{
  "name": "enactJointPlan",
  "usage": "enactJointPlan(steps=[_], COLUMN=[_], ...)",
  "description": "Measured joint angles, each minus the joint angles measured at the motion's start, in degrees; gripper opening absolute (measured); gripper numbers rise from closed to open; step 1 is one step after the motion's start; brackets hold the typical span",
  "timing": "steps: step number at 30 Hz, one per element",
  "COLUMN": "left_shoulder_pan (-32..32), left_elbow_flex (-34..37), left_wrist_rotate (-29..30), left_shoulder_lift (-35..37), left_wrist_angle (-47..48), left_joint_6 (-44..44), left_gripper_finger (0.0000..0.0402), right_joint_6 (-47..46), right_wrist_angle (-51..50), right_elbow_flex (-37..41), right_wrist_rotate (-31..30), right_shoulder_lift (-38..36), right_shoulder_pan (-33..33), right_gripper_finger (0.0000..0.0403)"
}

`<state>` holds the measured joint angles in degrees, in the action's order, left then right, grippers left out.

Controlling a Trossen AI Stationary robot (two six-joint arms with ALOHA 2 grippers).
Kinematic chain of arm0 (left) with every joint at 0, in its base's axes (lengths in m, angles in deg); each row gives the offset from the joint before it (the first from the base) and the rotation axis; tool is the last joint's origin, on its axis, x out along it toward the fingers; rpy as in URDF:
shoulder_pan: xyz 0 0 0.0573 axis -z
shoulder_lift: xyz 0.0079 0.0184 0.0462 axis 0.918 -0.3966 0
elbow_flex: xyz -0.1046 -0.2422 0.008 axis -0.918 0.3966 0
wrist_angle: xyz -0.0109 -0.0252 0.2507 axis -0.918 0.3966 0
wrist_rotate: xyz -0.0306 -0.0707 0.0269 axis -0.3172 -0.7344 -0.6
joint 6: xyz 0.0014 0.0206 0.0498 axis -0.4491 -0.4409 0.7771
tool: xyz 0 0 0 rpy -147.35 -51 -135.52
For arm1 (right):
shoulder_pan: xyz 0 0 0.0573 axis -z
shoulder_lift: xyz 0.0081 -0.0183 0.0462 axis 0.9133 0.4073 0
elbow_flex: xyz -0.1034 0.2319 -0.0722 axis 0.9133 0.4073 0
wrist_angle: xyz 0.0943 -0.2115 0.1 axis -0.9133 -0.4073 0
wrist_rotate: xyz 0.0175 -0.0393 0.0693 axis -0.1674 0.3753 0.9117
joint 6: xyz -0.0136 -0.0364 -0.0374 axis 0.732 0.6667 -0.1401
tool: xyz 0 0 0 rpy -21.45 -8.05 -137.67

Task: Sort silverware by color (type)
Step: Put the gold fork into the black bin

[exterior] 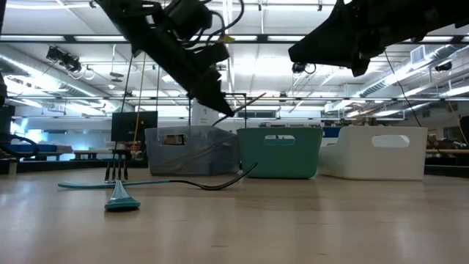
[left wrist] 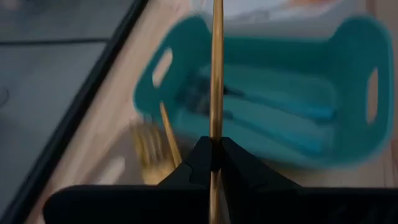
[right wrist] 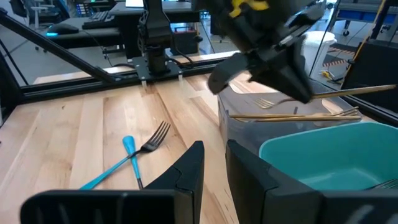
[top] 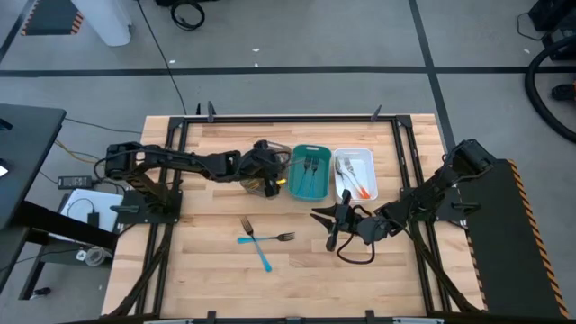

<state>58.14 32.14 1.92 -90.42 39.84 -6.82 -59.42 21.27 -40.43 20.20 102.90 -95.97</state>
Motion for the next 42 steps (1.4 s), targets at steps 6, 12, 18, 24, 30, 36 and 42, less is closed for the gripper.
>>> enactJointPlan(steps=[6,12,18,24,30,36,42], left_shoulder_pan=[-0.72,-0.84,-0.84,-1.02,-1.04,-1.03,-1.02], left_elbow_flex=[5.51,10.71,14.94,16.7,18.92,20.56,24.4], left_wrist_rotate=[-0.03,0.02,0.56,1.33,2.46,3.41,4.82], left_shoulder_lift=[3.35,4.29,4.31,4.31,4.28,4.26,4.26], left_wrist_angle=[-5.7,-13.76,-20.89,-22.53,-25.66,-26.73,-31.84], left_joint_6=[-3.65,-7.68,-9.69,-11.12,-13.24,-14.9,-17.11], left_gripper_finger=[0.0027,0.0027,0.0027,0.0027,0.0027,0.0027,0.0027], right_joint_6=[-0.41,-0.57,-0.62,-0.87,-0.9,-0.9,-0.9], right_wrist_angle=[-0.6,-0.75,-0.73,-0.86,-0.88,-0.87,-0.89], right_elbow_flex=[0.02,0.02,0.02,0.02,0.02,0.02,0.02], right_wrist_rotate=[-0.02,-0.02,-0.03,-0.04,-0.04,-0.04,-0.04], right_shoulder_lift=[0.0,0.0,0.0,0.0,0.0,0.0,0.0], right_shoulder_pan=[0.0,0.0,0.0,0.0,0.0,0.0,0.0], right_gripper_finger=[0.0075,0.0075,0.0075,0.0075,0.0075,0.0075,0.0075])
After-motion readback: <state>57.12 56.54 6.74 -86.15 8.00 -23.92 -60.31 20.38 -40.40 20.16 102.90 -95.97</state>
